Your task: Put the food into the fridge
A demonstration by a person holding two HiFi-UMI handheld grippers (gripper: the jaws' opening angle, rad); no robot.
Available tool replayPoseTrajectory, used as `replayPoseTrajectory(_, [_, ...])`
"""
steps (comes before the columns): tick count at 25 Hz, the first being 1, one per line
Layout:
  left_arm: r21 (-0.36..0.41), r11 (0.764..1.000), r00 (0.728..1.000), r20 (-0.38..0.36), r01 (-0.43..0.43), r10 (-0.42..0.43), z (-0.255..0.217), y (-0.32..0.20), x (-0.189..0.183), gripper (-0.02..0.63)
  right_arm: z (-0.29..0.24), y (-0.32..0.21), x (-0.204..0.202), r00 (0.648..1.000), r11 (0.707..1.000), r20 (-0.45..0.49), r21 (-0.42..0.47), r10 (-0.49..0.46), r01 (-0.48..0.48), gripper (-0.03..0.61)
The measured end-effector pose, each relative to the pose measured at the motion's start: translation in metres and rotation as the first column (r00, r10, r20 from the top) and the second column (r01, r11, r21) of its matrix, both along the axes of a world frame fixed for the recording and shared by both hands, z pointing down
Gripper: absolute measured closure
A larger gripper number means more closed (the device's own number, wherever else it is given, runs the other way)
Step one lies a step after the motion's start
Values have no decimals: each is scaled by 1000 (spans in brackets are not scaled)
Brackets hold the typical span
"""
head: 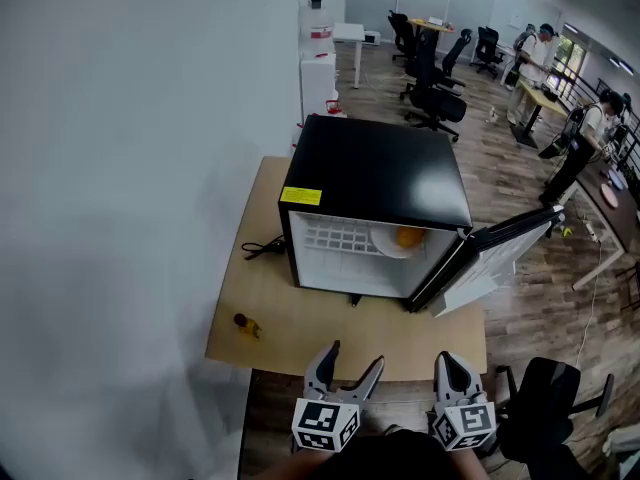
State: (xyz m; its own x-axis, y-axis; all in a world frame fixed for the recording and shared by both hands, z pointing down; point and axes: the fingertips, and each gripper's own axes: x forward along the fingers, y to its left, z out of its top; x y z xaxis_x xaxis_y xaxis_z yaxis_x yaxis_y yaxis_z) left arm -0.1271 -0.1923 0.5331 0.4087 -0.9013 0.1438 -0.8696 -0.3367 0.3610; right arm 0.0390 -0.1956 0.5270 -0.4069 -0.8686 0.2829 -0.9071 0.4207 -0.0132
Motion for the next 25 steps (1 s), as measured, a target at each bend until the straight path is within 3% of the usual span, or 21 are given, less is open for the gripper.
replayPoseTrajectory(4, [10,999,999,4,44,-44,-4,16,12,267,-11,4,9,998,998,42,27,-55,54,518])
replayPoseTrajectory(6, [11,998,997,44,69,-69,-5,24,22,299,-15,7,21,996,997,50,36,-69,67,518])
replayPoseTrajectory(7, [16,996,994,60,87,-88,-7,30,28,339,-19,8,29,996,997,55,41,-73,70,518])
replayPoseTrajectory(9, [28,993,991,58,119,-120,-13,43,43,523,-28,14,45,994,995,69,51,-84,81,518])
replayPoseTrajectory(13, [17,992,992,27,123,-123,-14,64,82,582,-45,32,67,990,989,72,98,-122,115,518])
replayPoseTrajectory(20, [18,992,991,47,125,-126,-6,90,137,598,-44,64,95,989,981,-9,124,-146,146,518])
replayPoseTrajectory(25, [38,990,989,56,135,-137,-8,97,160,598,-40,80,111,986,978,3,127,-170,168,518])
